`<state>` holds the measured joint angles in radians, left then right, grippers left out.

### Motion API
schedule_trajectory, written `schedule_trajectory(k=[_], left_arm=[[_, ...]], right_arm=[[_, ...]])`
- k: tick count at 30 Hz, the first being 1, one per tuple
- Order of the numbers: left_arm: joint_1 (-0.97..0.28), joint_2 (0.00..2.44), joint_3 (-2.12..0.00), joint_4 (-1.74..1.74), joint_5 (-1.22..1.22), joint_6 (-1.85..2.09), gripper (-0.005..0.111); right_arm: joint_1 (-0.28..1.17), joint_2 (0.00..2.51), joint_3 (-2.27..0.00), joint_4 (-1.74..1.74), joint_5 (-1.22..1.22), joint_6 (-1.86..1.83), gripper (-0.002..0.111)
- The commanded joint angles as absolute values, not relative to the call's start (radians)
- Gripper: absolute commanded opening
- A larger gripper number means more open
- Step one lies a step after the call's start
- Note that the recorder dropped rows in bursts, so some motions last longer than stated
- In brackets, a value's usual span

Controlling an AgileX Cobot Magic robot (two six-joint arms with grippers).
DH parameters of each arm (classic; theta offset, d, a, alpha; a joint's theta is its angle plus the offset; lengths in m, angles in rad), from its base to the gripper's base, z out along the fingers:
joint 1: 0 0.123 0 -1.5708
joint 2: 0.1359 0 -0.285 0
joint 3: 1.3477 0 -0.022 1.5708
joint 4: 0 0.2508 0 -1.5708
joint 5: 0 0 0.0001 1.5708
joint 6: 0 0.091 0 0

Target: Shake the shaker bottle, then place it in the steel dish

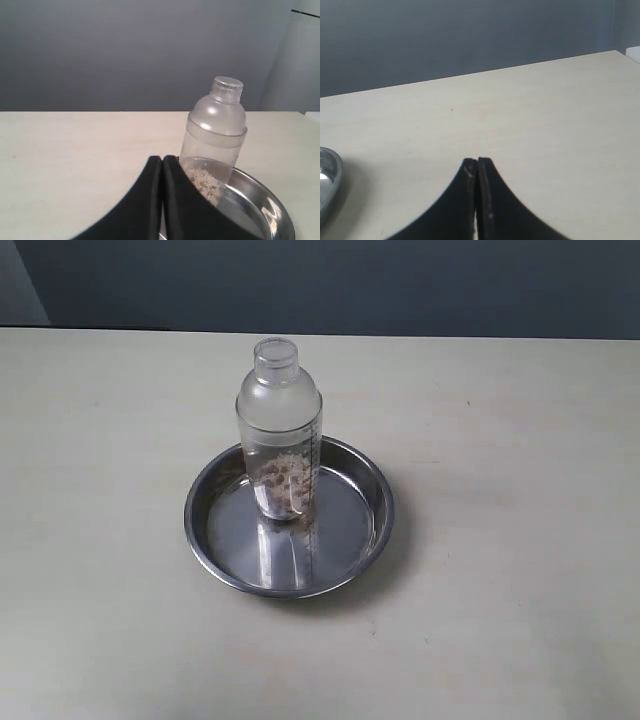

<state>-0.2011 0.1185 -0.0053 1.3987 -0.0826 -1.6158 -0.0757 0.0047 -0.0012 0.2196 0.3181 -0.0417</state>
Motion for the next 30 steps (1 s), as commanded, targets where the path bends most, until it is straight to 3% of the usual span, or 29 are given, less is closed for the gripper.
schedule_trajectory(k=[1, 12, 30], left_arm=[[-0.201, 0.07, 0.0, 1.49, -0.052, -1.737, 0.0], [-0.201, 0.063, 0.0, 1.449, -0.029, -1.725, 0.0], [-0.201, 0.063, 0.0, 1.705, -0.026, -1.878, 0.0]], right_arm=[[-0.079, 0.0, 0.0, 0.218, 0.308, -0.044, -0.001], [-0.079, 0.0, 0.0, 0.218, 0.308, -0.044, -0.001], [-0.079, 0.0, 0.0, 0.218, 0.308, -0.044, -0.001]])
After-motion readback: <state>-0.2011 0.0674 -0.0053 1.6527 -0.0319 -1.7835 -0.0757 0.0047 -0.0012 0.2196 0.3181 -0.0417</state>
